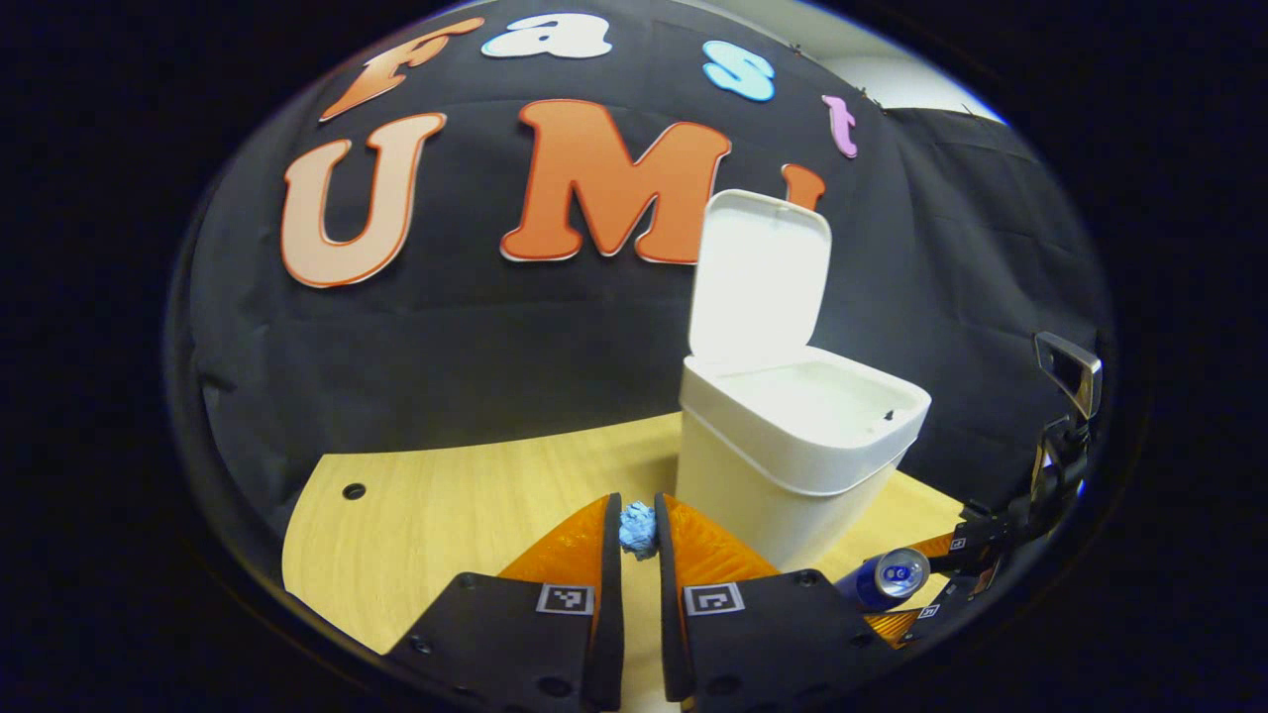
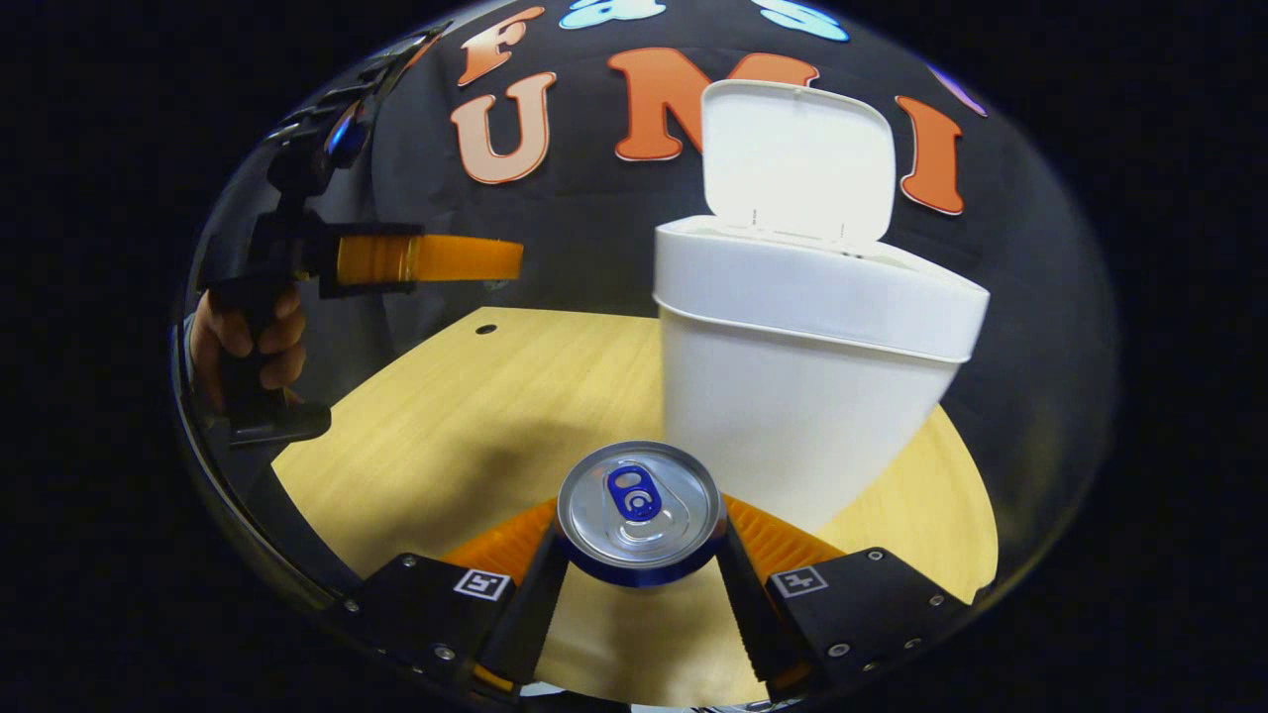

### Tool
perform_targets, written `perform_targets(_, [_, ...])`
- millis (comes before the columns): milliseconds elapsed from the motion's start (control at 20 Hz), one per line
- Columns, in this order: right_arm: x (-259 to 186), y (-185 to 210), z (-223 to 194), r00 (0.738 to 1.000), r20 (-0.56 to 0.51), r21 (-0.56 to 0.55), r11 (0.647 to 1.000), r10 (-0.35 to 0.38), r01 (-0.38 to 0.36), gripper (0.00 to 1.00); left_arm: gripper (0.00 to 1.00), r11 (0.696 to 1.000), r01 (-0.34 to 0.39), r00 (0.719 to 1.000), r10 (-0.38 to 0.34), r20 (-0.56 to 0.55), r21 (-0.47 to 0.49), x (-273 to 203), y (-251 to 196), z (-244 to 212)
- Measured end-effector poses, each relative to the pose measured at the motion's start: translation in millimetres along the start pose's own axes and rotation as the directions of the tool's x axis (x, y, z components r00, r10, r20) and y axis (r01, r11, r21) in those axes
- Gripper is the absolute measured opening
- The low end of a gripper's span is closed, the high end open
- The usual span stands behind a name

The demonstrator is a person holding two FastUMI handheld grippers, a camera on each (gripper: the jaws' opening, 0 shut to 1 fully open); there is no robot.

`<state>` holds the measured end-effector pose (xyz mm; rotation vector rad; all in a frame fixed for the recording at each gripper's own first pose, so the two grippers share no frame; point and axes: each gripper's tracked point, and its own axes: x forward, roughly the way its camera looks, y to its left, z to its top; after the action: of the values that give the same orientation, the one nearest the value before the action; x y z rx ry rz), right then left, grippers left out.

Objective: Press the lid of the desktop garbage bin to open it, pick up the crumpled paper on the desktop and throw it into the bin, then pick up the pop can on the desktop and drop it into the bin, and finally close the garbage bin lid.

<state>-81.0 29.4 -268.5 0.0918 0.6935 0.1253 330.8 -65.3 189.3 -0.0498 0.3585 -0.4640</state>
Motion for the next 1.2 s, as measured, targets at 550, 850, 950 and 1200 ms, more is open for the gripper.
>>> perform_targets(550, [-49,-72,-6,0.994,0.026,0.03,0.994,-0.11,0.109,0.8,0.19,0.989,0.139,0.989,-0.142,0.048,0.058,28,-86,57])
perform_targets(850, [-68,-104,3,0.979,0.059,0.055,0.98,-0.193,0.19,0.8,0.19,0.984,0.157,0.986,-0.161,0.034,0.085,44,-110,57])
perform_targets(950, [-74,-115,12,0.973,0.077,0.053,0.975,-0.22,0.216,0.8,0.21,0.979,0.173,0.984,-0.177,0.03,0.105,45,-116,57])
perform_targets(1200, [-95,-139,55,0.947,0.15,0.001,0.958,-0.283,0.286,0.8,0.31,0.974,0.185,0.982,-0.188,0.01,0.126,48,-119,50])
